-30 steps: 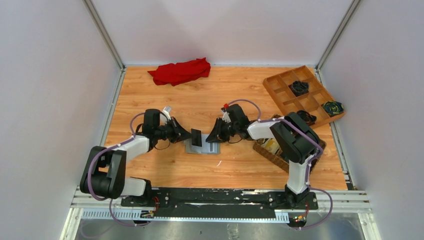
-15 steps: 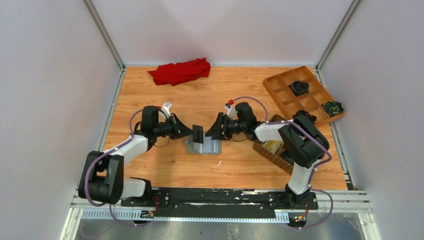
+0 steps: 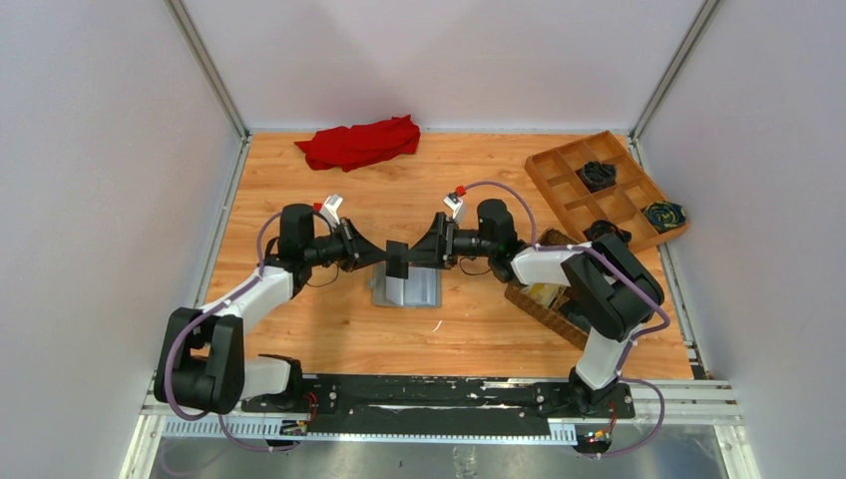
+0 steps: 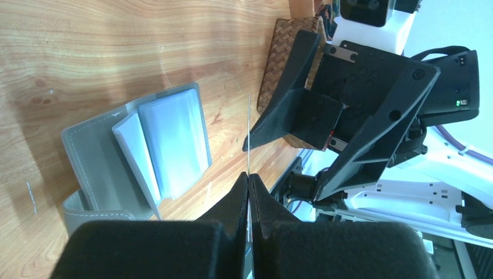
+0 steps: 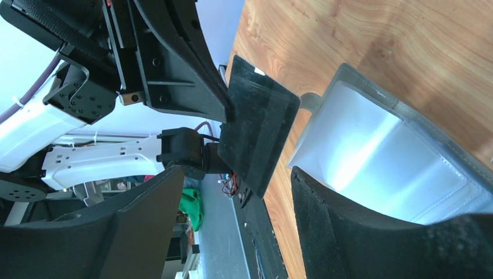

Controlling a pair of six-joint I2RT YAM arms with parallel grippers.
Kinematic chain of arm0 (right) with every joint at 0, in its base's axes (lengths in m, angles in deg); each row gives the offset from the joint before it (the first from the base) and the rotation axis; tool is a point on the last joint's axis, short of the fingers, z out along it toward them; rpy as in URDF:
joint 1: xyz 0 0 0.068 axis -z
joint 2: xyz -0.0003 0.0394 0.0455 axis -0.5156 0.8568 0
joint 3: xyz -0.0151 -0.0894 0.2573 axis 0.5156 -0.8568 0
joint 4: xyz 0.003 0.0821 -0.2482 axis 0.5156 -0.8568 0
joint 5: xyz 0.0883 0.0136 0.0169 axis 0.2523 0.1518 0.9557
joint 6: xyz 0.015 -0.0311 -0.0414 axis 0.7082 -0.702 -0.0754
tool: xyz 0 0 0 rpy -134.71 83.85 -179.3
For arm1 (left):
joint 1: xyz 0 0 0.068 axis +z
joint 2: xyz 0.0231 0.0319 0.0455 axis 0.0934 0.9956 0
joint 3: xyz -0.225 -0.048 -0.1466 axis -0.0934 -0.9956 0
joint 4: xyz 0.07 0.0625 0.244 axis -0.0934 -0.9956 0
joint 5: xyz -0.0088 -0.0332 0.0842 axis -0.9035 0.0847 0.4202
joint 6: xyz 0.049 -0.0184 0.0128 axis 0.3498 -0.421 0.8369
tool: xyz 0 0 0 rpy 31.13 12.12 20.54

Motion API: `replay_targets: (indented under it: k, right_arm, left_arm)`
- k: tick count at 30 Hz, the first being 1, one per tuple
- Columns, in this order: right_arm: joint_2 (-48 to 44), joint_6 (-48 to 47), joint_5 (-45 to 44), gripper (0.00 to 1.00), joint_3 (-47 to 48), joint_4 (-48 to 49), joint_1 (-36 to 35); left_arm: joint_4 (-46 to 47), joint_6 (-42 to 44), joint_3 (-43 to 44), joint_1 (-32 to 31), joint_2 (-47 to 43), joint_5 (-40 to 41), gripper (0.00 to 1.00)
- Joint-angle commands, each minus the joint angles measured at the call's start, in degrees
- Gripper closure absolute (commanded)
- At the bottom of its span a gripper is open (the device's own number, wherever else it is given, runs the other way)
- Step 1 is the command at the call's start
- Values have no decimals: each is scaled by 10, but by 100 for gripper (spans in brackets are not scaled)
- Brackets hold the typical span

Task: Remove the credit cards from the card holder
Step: Move the storage box to the center of the board.

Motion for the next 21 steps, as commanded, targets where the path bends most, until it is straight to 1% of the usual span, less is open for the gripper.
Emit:
replay_targets:
  k: [1,3,9,11,15,19,21]
  right_arm:
    - [30,47,24,28,-7,81,4]
    - [39,58,26,29,-7,105,4]
    - [58,75,28,29,-7,132,4]
    - [62,85,31,31,-7,149,4]
    - [81,121,37,40,-7,204,4]
    - [105,173,43,57,-8,287,4]
    - [111,182,45,63,-8,304,4]
  left_arm:
    - [-4,-9,12,-4,-14,-18,100]
    - [-3,-12,13,-4,-14,-20,100]
    - [-3,-18,16,-3,-23,-25,100]
    - [-3,-18,15,-3,-24,-26,100]
    - [-3,-20,10,-3,-28,-25,100]
    - [-3,-22,7,-4,-33,-24,100]
    - [-3,-23,6,-3,-35,-24,100]
